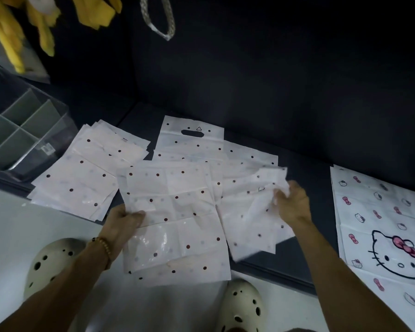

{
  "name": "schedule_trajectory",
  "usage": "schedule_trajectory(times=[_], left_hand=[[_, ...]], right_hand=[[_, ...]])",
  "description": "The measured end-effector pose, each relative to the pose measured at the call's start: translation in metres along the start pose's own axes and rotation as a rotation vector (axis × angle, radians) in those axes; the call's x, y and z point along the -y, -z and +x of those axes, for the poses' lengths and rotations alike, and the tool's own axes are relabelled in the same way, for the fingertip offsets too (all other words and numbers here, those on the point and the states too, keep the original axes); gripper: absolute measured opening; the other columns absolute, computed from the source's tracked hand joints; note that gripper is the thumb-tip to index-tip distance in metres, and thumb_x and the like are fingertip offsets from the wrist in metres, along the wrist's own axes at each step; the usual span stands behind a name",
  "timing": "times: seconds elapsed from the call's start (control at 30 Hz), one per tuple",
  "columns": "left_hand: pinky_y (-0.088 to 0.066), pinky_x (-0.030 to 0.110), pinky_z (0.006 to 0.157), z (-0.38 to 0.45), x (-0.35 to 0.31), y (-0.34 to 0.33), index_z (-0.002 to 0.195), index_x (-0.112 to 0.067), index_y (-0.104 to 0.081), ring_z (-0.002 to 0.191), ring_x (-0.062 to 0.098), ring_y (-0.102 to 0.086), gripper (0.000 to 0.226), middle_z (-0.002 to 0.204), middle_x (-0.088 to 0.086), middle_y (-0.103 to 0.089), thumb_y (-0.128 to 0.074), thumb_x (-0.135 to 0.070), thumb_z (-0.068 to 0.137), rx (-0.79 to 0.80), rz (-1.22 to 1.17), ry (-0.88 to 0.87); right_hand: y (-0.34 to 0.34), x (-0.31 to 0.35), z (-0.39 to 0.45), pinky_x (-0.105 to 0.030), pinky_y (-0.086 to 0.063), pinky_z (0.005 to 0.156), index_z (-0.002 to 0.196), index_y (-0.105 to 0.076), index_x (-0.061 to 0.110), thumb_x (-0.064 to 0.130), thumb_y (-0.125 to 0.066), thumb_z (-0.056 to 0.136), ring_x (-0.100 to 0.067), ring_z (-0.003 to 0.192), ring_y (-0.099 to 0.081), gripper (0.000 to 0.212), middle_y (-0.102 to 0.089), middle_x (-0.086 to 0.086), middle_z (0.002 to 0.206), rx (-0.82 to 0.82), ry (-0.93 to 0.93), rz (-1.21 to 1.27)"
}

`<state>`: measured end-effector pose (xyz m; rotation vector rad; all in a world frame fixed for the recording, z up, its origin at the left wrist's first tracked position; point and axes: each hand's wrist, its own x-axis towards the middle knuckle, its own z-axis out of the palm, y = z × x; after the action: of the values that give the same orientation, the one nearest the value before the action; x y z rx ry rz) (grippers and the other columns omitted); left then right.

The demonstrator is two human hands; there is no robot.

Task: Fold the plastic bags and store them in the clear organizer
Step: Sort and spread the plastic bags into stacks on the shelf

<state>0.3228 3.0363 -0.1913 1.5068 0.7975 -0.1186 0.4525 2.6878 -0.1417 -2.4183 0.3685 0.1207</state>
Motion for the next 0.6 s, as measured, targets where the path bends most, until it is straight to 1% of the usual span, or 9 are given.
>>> schedule_trajectory(times=[0.1, 0.17, 0.23, 0.27, 0.33, 0.37, 0.4, 0.5, 0.6], left_hand=[[-0.053, 0.032, 0.064, 0.000, 0.001, 0.000, 0.082, -0.021, -0.069, 0.081, 0.023, -0.068, 0.023, 0.085, -0.002, -0.073, -0.058, -0.001, 0.087, 0.004, 0.005, -0.003], [-0.053, 0.032, 0.064, 0.000, 0.002, 0.001, 0.081, -0.020, -0.069, 0.081, 0.024, -0.067, 0.022, 0.087, 0.000, -0.073, -0.059, -0.002, 0.087, 0.009, 0.012, 0.007], [-0.054, 0.035, 0.067, 0.000, 0.002, 0.002, 0.083, -0.017, -0.069, 0.083, 0.027, -0.067, 0.019, 0.089, 0.004, -0.072, -0.059, -0.002, 0.087, 0.010, 0.001, 0.025], [-0.054, 0.036, 0.068, 0.000, 0.001, 0.002, 0.084, -0.016, -0.069, 0.084, 0.028, -0.067, 0.019, 0.091, 0.006, -0.072, -0.059, -0.001, 0.087, 0.009, -0.011, 0.032], [-0.054, 0.040, 0.073, -0.001, -0.002, 0.000, 0.086, -0.015, -0.069, 0.086, 0.030, -0.067, 0.017, 0.095, 0.011, -0.072, -0.058, -0.002, 0.088, 0.009, -0.044, 0.048], [-0.054, 0.044, 0.077, -0.002, -0.004, -0.002, 0.087, -0.014, -0.068, 0.087, 0.031, -0.067, 0.014, 0.098, 0.013, -0.071, -0.058, -0.006, 0.089, 0.004, -0.072, 0.062], [-0.053, 0.049, 0.083, -0.004, -0.006, -0.004, 0.091, -0.014, -0.068, 0.090, 0.034, -0.066, 0.011, 0.100, 0.015, -0.070, -0.056, -0.013, 0.092, -0.001, -0.111, 0.082], [-0.049, 0.054, 0.092, -0.010, -0.016, -0.007, 0.106, -0.013, -0.066, 0.098, 0.038, -0.064, 0.037, 0.107, 0.016, -0.069, -0.048, -0.044, 0.095, -0.001, -0.279, 0.148], [-0.049, 0.049, 0.093, -0.017, -0.025, -0.006, 0.116, -0.020, -0.064, 0.101, 0.033, -0.065, 0.058, 0.114, 0.014, -0.068, -0.046, -0.064, 0.084, 0.140, -0.414, 0.116]], right_hand=[[0.026, 0.008, -0.002, -0.034, -0.053, 0.080, 0.110, -0.061, 0.019, 0.013, -0.052, 0.097, -0.025, 0.096, -0.066, 0.018, -0.067, -0.004, 0.102, -0.085, -0.026, 0.365], [0.042, 0.016, -0.008, -0.036, -0.058, 0.079, 0.111, -0.065, 0.019, 0.010, -0.055, 0.095, -0.022, 0.093, -0.069, 0.021, -0.071, -0.005, 0.103, -0.121, -0.137, 0.758], [0.048, 0.023, -0.018, -0.033, -0.059, 0.071, 0.109, -0.069, 0.018, 0.010, -0.062, 0.089, -0.020, 0.088, -0.072, 0.023, -0.074, -0.005, 0.100, -0.024, -0.258, 1.159], [0.045, 0.027, -0.024, -0.030, -0.059, 0.066, 0.107, -0.070, 0.018, 0.012, -0.064, 0.086, -0.018, 0.082, -0.073, 0.022, -0.075, -0.004, 0.096, 0.060, -0.291, 1.262], [0.027, 0.035, -0.037, -0.021, -0.052, 0.046, 0.099, -0.069, 0.015, 0.015, -0.062, 0.089, -0.013, 0.055, -0.067, 0.012, -0.070, -0.006, 0.081, 0.201, -0.343, 1.232], [0.014, 0.038, -0.044, -0.018, -0.044, 0.038, 0.098, -0.067, 0.014, 0.014, -0.058, 0.092, -0.012, 0.044, -0.060, 0.011, -0.066, -0.005, 0.079, 0.244, -0.348, 1.110], [-0.001, 0.042, -0.050, -0.017, -0.042, 0.037, 0.102, -0.066, 0.016, 0.016, -0.055, 0.095, -0.012, 0.044, -0.060, 0.013, -0.067, -0.002, 0.081, 0.277, -0.303, 0.934], [-0.041, 0.051, -0.070, -0.015, -0.052, 0.057, 0.106, -0.063, 0.030, 0.021, -0.052, 0.099, -0.004, 0.075, -0.070, 0.016, -0.071, 0.008, 0.095, 0.396, 0.001, 0.534], [-0.068, 0.057, -0.082, -0.022, -0.055, 0.080, 0.109, -0.061, 0.030, 0.020, -0.047, 0.100, -0.006, 0.092, -0.066, 0.020, -0.069, 0.001, 0.108, 0.565, 0.122, 0.368]])
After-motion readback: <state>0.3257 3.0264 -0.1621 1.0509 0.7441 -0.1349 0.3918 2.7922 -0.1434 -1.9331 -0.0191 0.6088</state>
